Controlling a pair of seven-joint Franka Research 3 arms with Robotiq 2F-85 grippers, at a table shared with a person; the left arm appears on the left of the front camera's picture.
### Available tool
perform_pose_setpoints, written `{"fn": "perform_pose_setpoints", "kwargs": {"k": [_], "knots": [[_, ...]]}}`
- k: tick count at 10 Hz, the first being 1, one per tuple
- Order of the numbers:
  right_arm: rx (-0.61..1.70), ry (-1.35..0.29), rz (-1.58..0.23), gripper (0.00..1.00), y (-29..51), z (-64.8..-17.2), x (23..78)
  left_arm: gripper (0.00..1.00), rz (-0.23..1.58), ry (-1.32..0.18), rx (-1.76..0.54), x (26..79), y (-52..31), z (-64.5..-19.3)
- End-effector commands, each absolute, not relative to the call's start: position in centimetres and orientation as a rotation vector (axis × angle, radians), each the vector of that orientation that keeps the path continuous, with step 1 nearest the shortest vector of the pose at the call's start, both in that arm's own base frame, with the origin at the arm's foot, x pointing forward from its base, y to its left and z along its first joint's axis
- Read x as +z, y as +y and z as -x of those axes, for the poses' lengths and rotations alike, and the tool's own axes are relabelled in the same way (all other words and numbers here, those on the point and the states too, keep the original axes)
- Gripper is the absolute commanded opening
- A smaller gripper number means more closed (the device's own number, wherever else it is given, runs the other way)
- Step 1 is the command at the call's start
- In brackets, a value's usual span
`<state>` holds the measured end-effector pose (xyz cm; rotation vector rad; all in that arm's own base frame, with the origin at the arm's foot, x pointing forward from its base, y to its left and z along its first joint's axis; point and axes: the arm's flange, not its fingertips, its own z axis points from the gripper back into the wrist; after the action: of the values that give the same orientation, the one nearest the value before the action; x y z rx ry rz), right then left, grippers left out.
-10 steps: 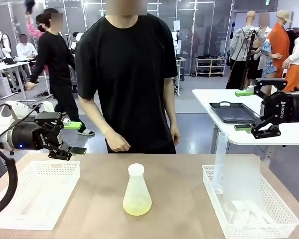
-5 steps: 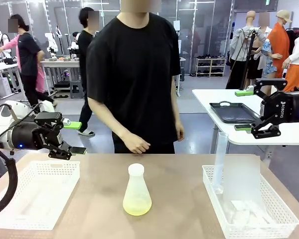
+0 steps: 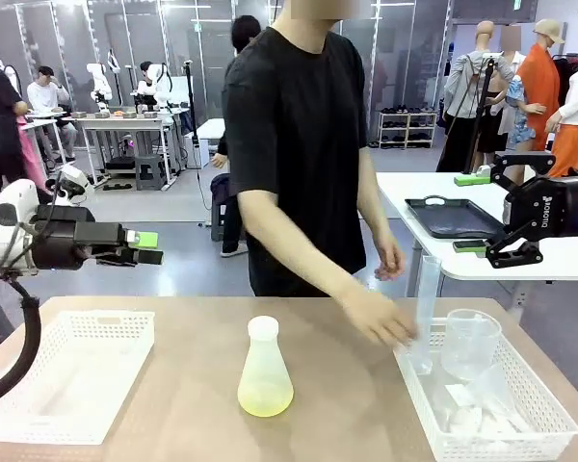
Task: Prepare the solutions needed for the experiment.
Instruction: When the human places the Big flask in the center of the table, pick up the Big flask and place it in the left Organizing basket.
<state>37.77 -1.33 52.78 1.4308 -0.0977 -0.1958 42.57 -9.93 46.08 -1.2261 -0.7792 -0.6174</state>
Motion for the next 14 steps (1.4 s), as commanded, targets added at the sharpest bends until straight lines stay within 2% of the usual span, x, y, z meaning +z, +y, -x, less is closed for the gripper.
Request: {"fn": "perform_pose_setpoints", "kwargs": {"k": [1,2,5,6,13,14], "knots": [[-0.194,-0.1,-1.435,1.0,-1.3,-37.7,52.9,1.0,1.008,-0.975,-0.811,44.5,-11.5,-43.4],[-0.194,-0.1,-1.435,1.0,-1.3,-37.7,52.9,1.0,0.875,-1.065,-0.869,44.1,-11.8,-43.3],[-0.194,-0.1,-1.435,1.0,-1.3,-37.7,52.9,1.0,0.843,-1.168,-0.851,43.5,-11.7,-43.3],[-0.194,-0.1,-1.435,1.0,-1.3,-37.7,52.9,1.0,0.872,-1.122,-0.876,43.6,-11.6,-43.0],[-0.194,-0.1,-1.435,1.0,-1.3,-37.7,52.9,1.0,0.852,-1.125,-0.882,44.2,-10.8,-43.3],[-0.194,-0.1,-1.435,1.0,-1.3,-37.7,52.9,1.0,0.763,-1.205,-0.932,43.3,-12.2,-44.6]]}}
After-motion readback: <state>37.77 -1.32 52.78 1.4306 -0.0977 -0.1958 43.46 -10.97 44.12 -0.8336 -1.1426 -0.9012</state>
